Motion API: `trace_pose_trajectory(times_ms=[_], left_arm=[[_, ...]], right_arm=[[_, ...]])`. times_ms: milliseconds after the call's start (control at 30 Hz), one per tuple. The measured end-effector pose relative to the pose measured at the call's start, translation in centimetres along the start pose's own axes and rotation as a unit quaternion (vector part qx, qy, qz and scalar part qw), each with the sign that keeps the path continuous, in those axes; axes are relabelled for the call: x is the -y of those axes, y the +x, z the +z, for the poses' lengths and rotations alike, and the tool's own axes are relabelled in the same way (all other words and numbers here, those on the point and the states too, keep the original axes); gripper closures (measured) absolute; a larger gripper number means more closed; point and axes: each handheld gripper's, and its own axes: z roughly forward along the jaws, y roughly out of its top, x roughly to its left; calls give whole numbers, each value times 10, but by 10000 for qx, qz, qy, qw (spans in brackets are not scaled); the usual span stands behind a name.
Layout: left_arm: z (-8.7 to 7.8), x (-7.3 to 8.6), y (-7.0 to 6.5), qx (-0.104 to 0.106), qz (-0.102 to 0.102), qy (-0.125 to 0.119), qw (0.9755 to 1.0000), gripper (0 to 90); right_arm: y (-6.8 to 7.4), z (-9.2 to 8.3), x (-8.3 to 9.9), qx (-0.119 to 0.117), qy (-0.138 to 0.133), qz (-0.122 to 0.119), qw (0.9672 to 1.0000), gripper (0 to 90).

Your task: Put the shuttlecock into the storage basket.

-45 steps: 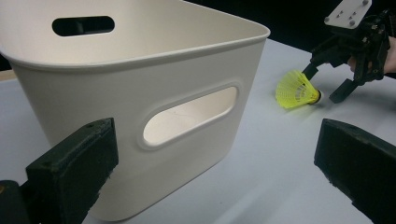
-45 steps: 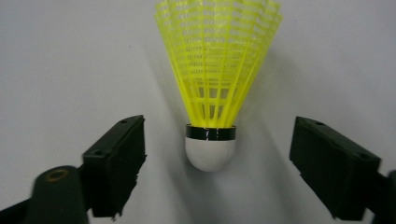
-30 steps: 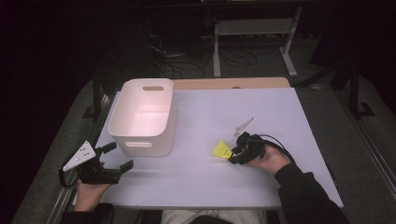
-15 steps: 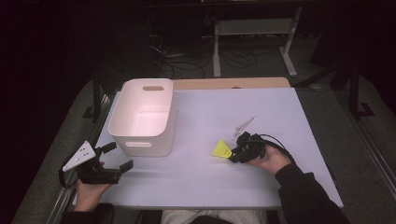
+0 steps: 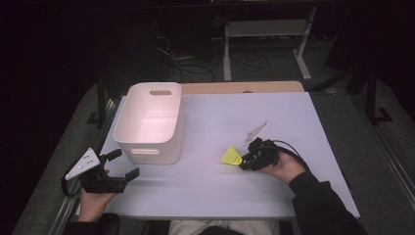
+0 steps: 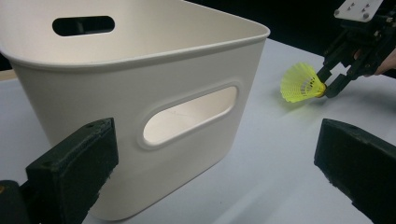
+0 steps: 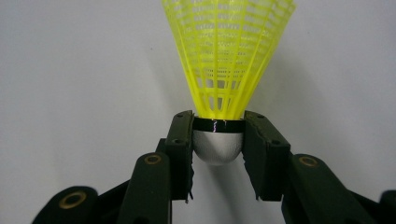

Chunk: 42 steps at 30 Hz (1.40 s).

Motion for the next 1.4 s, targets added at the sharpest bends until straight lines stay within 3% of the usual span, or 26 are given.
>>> trace_pose_trajectory(times_ms=[633,1400], left_arm=[[0,0,0,-2,-20,-29,10000,0],[0,0,0,-2,-18,-26,10000,0]], right_arm=[[5,-30,-17,111,-259,-152,9995,629],[1,-49,-28,133,-406,-224,9988,629]])
